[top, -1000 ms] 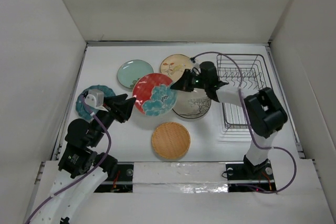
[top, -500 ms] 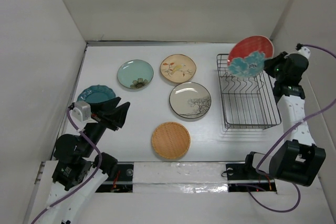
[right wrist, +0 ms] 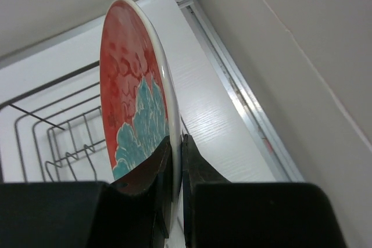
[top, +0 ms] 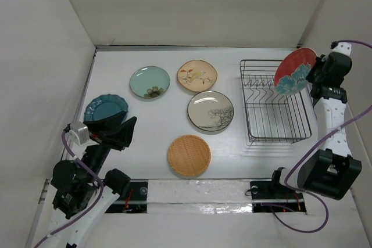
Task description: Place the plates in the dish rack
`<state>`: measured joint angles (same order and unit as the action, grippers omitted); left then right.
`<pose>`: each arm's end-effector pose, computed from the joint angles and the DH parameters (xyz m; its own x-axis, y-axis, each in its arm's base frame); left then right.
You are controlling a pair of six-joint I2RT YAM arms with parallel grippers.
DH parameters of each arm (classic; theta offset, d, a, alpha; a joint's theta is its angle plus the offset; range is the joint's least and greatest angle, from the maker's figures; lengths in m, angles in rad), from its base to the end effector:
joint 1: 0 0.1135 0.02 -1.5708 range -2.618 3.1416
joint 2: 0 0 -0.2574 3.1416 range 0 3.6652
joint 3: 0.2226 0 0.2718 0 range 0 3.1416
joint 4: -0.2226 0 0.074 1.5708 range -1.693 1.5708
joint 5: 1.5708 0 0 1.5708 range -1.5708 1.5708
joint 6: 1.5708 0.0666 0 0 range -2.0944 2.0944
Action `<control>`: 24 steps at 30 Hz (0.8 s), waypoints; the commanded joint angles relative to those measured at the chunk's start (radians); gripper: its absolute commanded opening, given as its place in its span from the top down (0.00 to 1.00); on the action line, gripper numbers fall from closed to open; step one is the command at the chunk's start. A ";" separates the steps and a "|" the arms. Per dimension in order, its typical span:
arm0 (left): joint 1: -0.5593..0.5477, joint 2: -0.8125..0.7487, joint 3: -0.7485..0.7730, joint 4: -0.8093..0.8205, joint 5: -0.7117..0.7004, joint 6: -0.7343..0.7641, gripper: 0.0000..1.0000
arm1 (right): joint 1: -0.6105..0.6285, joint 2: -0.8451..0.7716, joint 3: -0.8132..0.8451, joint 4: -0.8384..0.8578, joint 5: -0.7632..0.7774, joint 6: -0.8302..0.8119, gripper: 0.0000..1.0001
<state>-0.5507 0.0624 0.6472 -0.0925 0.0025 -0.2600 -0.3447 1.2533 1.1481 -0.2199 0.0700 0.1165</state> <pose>0.0638 -0.0393 0.3924 0.2542 -0.4578 -0.8519 0.6111 0.7588 -0.2254 0.3209 -0.1202 0.3450 -0.2521 0.2137 -0.9438 0.4317 0.8977 0.0880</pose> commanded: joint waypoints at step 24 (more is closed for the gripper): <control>-0.046 -0.039 0.016 0.014 -0.070 0.018 0.54 | 0.179 0.156 0.222 0.053 0.220 -0.443 1.00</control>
<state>-0.5884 0.0360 0.6472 -0.1104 -0.0582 -0.2550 -0.1886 1.4307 1.2949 -0.3096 0.2527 -0.3092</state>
